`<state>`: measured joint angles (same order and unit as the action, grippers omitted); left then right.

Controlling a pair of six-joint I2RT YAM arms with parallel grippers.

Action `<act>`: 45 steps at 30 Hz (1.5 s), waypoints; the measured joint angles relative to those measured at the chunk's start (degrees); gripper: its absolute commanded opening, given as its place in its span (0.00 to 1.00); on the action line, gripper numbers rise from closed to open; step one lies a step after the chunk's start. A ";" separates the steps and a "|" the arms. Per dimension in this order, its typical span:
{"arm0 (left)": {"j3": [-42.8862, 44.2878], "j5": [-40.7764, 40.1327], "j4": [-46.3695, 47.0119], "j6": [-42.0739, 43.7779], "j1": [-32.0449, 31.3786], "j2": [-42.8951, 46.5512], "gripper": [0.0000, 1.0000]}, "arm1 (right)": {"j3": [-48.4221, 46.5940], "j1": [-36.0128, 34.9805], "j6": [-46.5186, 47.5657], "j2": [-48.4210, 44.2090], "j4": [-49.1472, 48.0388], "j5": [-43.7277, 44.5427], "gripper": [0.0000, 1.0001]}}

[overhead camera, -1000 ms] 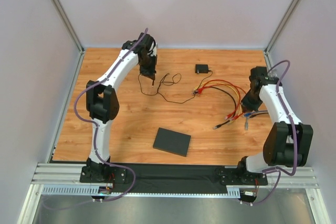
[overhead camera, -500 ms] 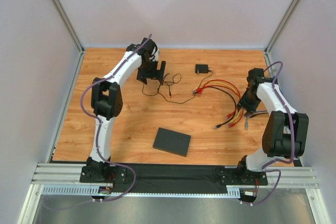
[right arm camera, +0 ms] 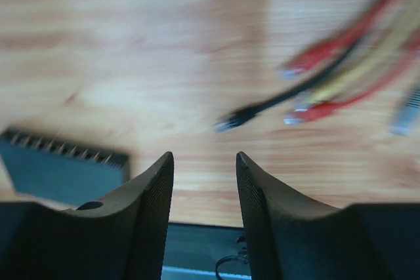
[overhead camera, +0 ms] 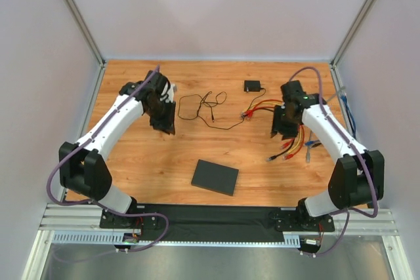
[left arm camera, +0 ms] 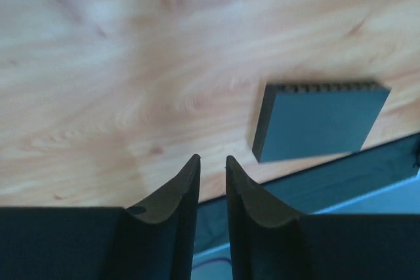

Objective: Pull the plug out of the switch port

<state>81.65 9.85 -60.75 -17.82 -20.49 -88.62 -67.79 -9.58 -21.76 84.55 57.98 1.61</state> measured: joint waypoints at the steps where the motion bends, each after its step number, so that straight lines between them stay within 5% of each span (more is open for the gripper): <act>1: -3.74 1.68 -0.20 0.11 -0.33 0.79 0.24 | 0.13 -3.08 0.48 -0.11 -0.44 -2.89 0.42; 3: -8.57 3.72 -0.52 0.17 -1.73 0.85 0.17 | 2.34 -8.55 1.05 -0.04 -3.19 -10.03 0.38; 7: -14.82 6.38 -1.20 0.74 -7.56 0.39 0.02 | 9.20 -16.28 0.81 0.63 -5.86 -18.03 0.07; 10: -15.34 8.24 -1.09 1.22 -11.28 -1.44 0.00 | 12.20 -19.37 0.28 2.27 -6.47 -19.98 0.00; 28: -14.69 12.35 4.39 1.68 -15.43 -16.87 0.00 | 13.92 -20.39 0.13 17.11 -14.56 -34.71 0.00; 38: -4.72 17.07 4.42 1.64 -15.54 -22.05 0.00 | 2.82 -20.39 -2.05 22.12 -14.40 -37.11 0.02; 45: 2.62 12.00 2.21 1.57 -15.58 -23.98 0.02 | -3.37 -20.39 -3.26 24.44 -13.14 -34.34 0.04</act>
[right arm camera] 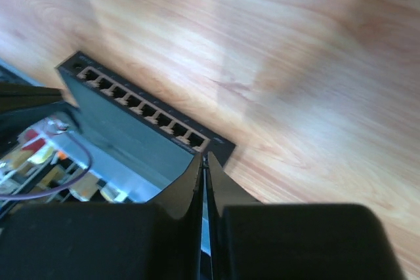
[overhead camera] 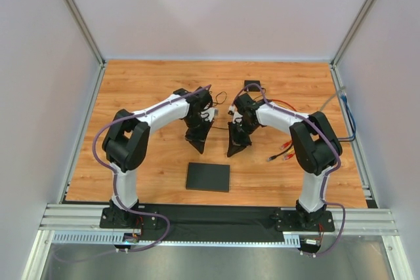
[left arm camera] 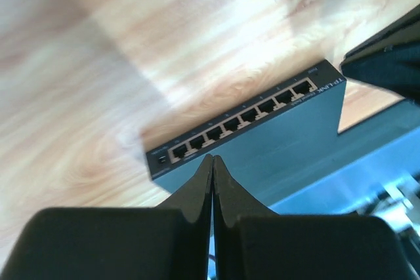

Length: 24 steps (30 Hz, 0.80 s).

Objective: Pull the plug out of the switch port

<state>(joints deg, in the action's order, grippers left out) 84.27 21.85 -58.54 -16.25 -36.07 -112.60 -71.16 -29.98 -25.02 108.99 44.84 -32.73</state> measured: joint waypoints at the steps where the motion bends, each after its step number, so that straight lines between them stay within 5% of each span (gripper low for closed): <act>1: 0.42 -1.40 -0.13 0.00 0.00 0.59 0.06 | -0.35 0.00 0.39 -0.02 0.68 1.09 0.04; 9: -6.16 -8.07 0.07 -1.05 0.68 14.19 0.41 | -0.04 0.02 5.60 -4.72 8.61 13.73 0.11; 12: -9.57 -9.31 1.57 -2.93 1.09 21.46 0.60 | 1.07 0.00 5.01 -10.05 9.88 17.25 0.29; 18: -16.76 -9.49 8.96 -8.00 1.79 31.80 0.78 | 5.53 0.00 -0.39 -22.16 10.03 22.77 0.73; 24: -32.57 -6.99 19.78 -15.85 2.14 42.42 0.82 | 12.55 0.00 -4.50 -30.34 9.11 27.34 0.81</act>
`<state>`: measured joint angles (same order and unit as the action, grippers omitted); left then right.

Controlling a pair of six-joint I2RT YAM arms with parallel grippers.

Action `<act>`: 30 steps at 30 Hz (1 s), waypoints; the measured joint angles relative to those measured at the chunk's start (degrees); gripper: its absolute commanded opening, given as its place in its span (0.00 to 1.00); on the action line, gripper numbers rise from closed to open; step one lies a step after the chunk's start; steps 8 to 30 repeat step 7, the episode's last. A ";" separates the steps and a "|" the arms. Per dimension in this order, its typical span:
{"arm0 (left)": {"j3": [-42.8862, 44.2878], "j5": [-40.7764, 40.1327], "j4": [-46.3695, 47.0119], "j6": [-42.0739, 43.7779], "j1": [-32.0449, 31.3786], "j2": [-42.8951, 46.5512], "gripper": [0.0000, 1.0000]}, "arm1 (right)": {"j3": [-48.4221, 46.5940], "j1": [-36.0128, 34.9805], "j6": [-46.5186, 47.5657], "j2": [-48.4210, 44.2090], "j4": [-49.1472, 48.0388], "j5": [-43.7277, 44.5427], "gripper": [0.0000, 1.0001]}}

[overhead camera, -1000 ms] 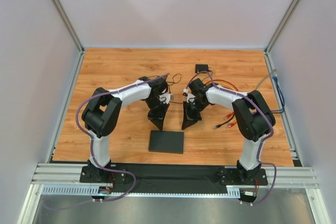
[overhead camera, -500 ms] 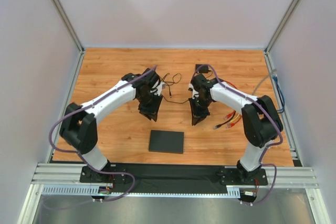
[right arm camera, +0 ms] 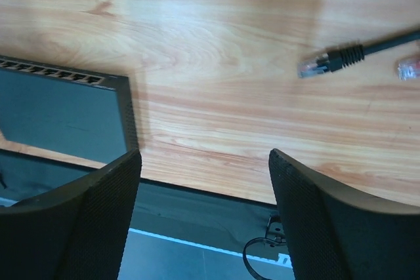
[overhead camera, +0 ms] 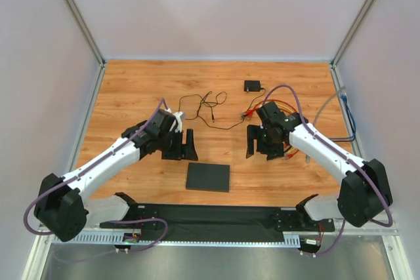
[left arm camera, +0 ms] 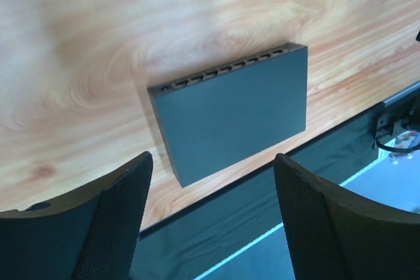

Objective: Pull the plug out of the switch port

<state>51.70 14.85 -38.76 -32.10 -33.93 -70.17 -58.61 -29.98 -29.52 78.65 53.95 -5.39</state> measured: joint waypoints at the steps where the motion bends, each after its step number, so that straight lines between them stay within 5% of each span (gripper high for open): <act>1: -2.93 0.35 1.95 -1.46 0.00 1.73 0.82 | 1.14 0.00 -0.33 -0.61 -0.07 0.39 0.81; 5: -13.11 1.75 10.08 -6.75 0.00 8.66 0.83 | 8.72 -0.02 -1.18 -4.31 -3.48 0.59 0.83; 7: -18.60 2.47 15.21 -9.07 0.00 14.32 0.86 | 14.08 -0.02 -1.42 -9.09 -6.19 -0.55 0.93; 30: -18.60 2.47 15.21 -9.07 0.00 14.32 0.86 | 14.08 -0.02 -1.42 -9.09 -6.19 -0.55 0.93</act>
